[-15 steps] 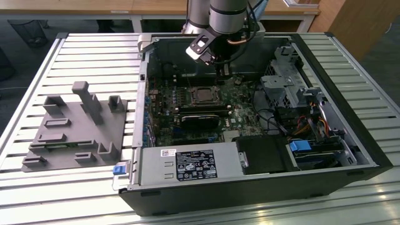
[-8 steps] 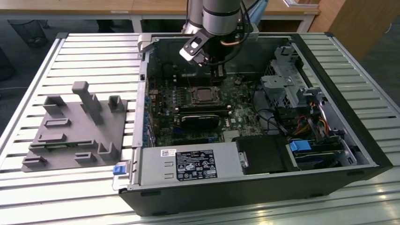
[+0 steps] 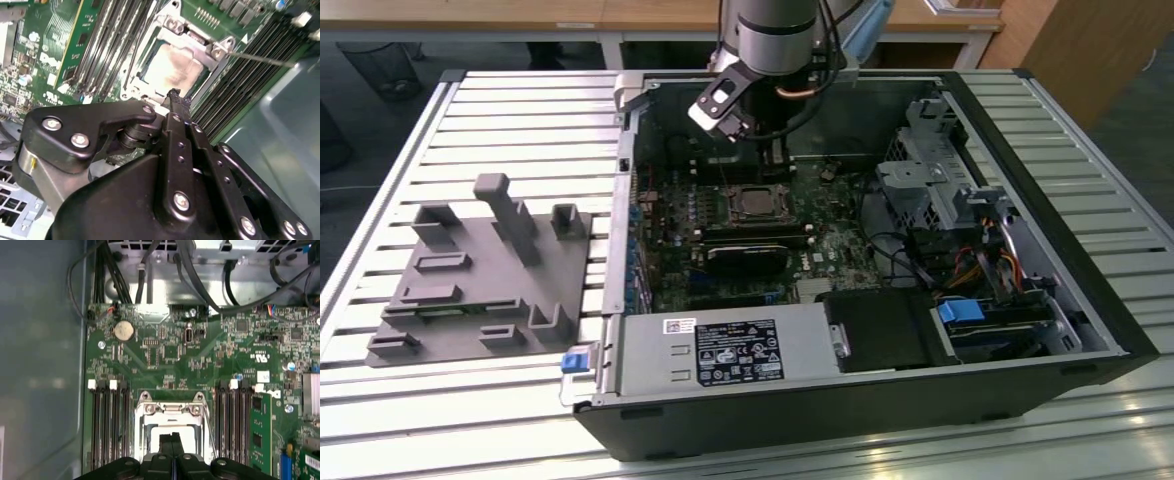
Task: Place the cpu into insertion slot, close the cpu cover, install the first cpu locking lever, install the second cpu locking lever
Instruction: 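Close the cpu cover, then install the first cpu locking lever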
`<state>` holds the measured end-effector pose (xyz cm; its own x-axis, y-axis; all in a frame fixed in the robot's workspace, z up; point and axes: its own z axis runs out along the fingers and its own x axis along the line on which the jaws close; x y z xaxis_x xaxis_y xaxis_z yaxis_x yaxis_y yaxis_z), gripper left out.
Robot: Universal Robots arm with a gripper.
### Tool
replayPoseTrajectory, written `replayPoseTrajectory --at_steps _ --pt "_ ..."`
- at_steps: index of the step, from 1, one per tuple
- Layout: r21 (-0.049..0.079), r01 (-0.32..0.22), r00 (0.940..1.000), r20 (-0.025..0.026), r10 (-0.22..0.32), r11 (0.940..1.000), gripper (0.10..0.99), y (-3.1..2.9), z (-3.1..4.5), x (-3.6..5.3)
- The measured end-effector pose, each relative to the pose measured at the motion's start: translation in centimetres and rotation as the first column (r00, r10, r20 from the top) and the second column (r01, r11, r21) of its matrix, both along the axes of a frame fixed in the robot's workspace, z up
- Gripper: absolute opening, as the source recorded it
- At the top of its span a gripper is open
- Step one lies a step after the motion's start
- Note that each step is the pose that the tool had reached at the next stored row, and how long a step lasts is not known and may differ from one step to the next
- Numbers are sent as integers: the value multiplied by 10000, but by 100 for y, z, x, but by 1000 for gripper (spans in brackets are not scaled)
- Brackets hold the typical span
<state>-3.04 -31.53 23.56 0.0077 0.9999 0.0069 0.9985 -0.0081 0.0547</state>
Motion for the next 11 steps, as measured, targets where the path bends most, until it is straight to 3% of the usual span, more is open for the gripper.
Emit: replayPoseTrajectory --at_steps 11 --pt "0 0 10000 0 0 10000 106 0 -1 -90"
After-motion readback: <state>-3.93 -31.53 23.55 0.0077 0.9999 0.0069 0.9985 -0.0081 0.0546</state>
